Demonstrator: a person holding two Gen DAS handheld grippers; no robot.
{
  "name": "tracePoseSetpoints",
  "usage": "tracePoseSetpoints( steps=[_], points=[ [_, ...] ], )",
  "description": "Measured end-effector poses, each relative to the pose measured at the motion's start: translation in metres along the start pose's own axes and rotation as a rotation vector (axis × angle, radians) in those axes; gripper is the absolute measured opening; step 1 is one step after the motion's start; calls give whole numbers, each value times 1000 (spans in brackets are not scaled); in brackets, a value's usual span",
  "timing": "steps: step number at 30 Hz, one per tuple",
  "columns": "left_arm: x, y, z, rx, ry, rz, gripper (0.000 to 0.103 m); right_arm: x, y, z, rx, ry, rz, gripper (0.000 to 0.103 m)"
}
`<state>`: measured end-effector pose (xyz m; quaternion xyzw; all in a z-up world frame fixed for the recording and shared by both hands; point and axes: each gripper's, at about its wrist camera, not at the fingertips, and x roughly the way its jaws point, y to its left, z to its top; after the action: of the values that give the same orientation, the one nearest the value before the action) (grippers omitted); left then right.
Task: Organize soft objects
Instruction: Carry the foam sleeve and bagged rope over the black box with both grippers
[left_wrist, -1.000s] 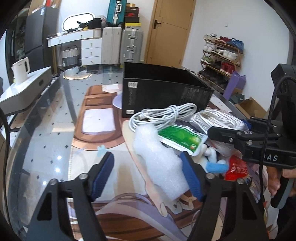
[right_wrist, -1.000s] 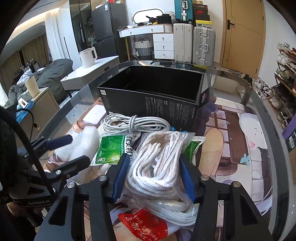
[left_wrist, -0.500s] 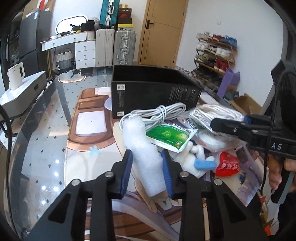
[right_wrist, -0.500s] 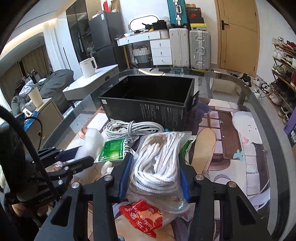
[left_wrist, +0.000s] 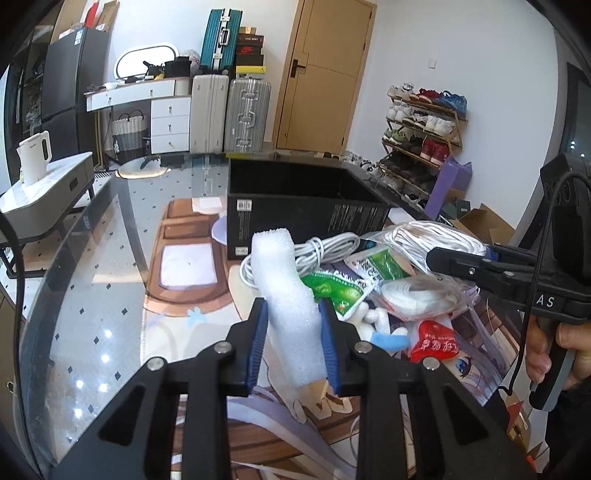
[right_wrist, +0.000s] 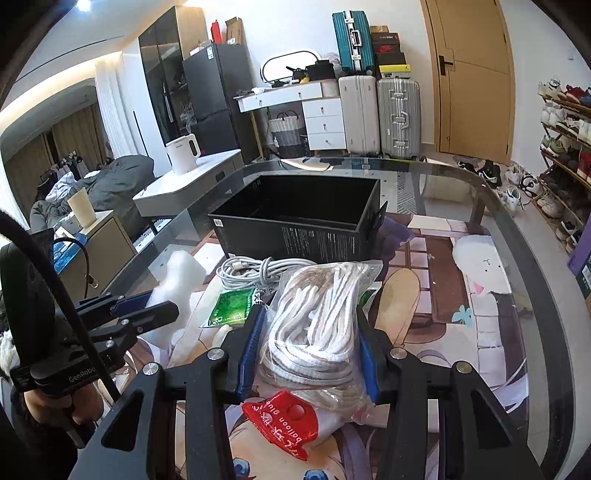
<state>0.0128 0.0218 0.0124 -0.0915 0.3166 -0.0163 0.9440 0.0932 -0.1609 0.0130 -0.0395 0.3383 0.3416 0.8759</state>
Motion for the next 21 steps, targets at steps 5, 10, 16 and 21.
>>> tracePoseSetpoints(
  steps=[5,10,16,21],
  points=[
    [-7,1,10,3,-26,2,26,-11,0,4,-6,-32,5,45],
    [-10,2,24,11,-51,-10,26,-21,0,12,-6,-58,24,45],
    [-11,2,40,27,-76,-15,26,-24,2,25,-23,-64,37,45],
    [-9,7,53,35,-91,-9,26,-23,7,36,-41,-67,42,45]
  ],
)
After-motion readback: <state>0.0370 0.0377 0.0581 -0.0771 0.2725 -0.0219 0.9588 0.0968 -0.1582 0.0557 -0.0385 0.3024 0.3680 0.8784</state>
